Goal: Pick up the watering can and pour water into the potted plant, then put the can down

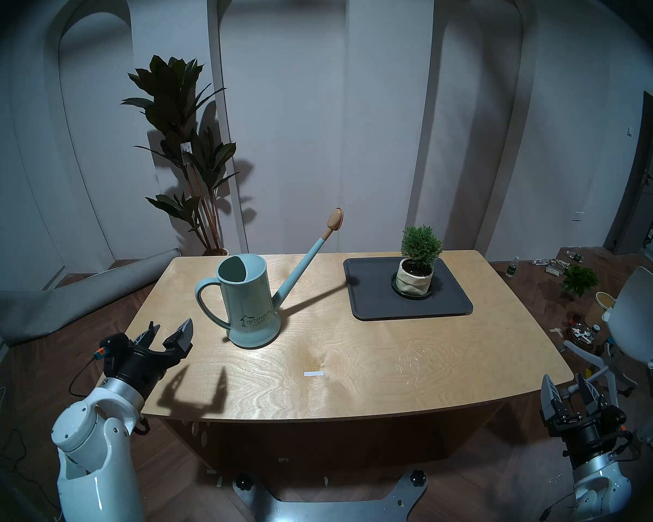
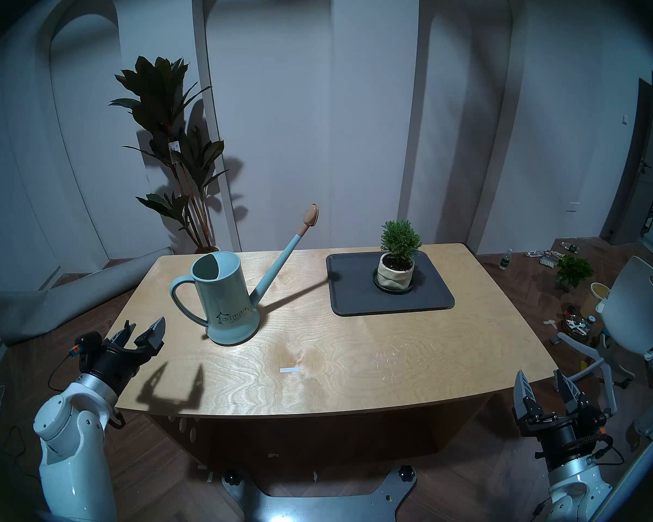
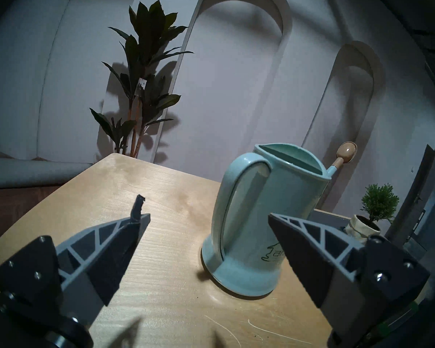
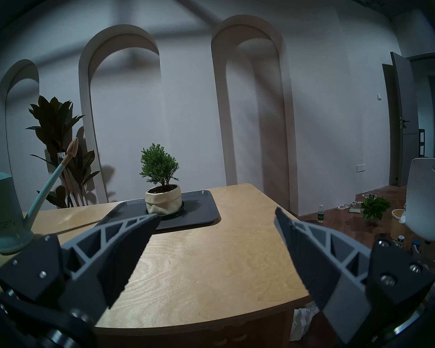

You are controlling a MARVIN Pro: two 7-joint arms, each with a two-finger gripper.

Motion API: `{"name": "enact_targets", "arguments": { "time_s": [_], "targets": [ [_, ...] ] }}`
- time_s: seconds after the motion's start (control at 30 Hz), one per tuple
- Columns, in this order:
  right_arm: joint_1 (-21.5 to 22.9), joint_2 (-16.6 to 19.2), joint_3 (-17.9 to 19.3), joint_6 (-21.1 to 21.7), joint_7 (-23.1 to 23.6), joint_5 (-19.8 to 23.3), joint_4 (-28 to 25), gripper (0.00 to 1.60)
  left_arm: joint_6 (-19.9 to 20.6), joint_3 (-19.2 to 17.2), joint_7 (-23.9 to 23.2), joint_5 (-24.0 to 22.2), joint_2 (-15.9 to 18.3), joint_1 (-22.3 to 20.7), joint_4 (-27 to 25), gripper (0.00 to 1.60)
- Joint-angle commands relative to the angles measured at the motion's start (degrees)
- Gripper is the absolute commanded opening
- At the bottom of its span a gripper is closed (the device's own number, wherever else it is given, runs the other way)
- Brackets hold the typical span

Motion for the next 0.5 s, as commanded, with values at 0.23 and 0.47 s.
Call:
{"name": "enact_targets", "arguments": {
  "time_s": [0.23,0.47],
  "targets": [
    [0.29,0.03,0.17,-0.10,0.23,-0.03,-0.64,1.60,-12.61,-3.38,-2.11,1.02,-5.25,0.09,-0.92,1.60],
    [0.44,-0.06,0.28,-0.09,0.46,-0.04,-0.55,1.60,-19.91,-5.99,-8.32,1.30,-3.43,0.48,2.65,1.60]
  ]
}}
